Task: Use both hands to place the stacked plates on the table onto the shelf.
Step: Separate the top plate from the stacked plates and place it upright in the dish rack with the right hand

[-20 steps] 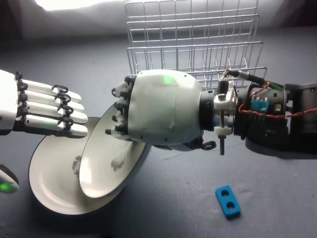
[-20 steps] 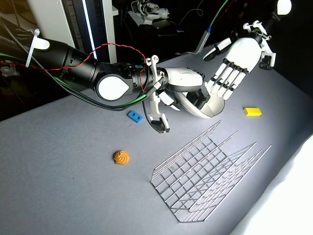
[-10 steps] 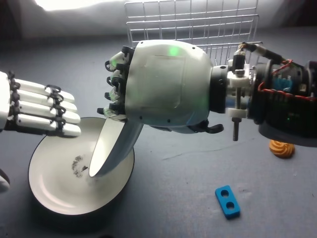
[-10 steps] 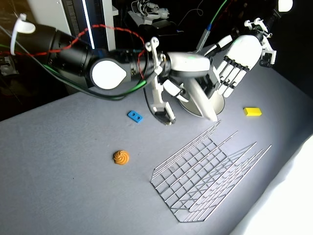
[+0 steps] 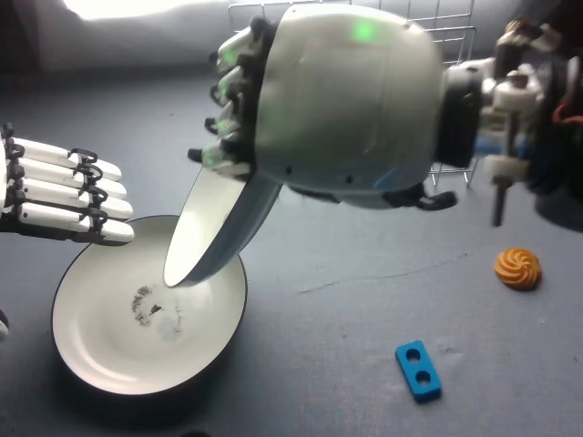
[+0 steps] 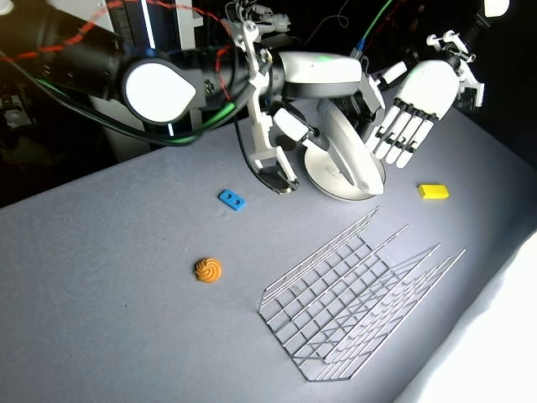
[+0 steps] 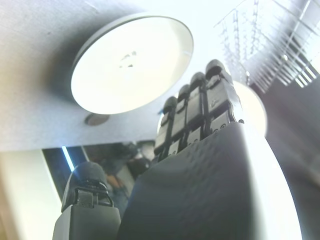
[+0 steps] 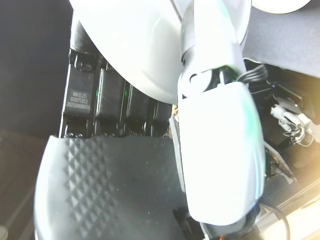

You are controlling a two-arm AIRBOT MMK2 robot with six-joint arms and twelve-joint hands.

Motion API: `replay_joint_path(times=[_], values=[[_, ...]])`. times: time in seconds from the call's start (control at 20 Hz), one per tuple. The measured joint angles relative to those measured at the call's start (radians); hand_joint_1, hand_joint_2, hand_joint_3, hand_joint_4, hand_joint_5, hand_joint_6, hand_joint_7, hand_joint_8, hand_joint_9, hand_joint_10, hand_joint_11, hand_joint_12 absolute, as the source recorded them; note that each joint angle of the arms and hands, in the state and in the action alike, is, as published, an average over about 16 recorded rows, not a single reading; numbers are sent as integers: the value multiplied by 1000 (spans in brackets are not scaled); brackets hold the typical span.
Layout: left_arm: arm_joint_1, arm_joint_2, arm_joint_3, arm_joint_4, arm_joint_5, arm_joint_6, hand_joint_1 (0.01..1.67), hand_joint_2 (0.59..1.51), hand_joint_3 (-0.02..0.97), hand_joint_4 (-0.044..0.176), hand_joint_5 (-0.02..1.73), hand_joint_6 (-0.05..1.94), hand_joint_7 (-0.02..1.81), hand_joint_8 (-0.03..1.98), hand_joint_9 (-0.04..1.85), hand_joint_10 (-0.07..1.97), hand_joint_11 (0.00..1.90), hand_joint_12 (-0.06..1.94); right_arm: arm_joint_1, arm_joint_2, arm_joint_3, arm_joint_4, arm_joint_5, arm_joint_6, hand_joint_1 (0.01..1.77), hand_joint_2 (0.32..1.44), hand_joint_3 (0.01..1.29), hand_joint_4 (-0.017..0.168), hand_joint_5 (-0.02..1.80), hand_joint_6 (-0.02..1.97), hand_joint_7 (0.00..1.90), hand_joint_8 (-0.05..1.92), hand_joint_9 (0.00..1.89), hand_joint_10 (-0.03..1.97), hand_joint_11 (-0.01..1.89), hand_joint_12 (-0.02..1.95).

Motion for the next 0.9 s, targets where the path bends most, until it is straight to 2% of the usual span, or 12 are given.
replay_joint_path(times=[0.2, 0.5, 0.7, 0.9], values=[[10, -1, 18, 2, 6, 5, 18, 1140, 19, 4, 22, 15, 23, -8, 20, 5, 20, 14, 48, 45, -6, -64, 1, 124, 1296, 979, 12, -2, 916, 906, 1059, 817, 970, 1211, 800, 1254], [29, -2, 39, -3, 9, 10, 17, 1143, 18, 5, 21, 15, 21, -8, 19, 5, 20, 14, 132, 76, 50, -212, -10, 452, 1297, 979, 11, -3, 927, 909, 1073, 796, 983, 1183, 810, 1242], [46, -2, 38, -13, 6, 6, 17, 1142, 18, 5, 18, 15, 23, -8, 19, 5, 21, 14, 186, 69, 112, -279, -55, 672, 1304, 979, 11, -3, 933, 908, 1075, 786, 989, 1169, 817, 1247], [64, -6, 30, -25, 5, -3, 17, 1141, 18, 4, 17, 15, 22, -8, 19, 5, 20, 14, 239, 54, 175, -289, -136, 853, 1314, 979, 11, -3, 938, 901, 1074, 789, 997, 1135, 831, 1254]])
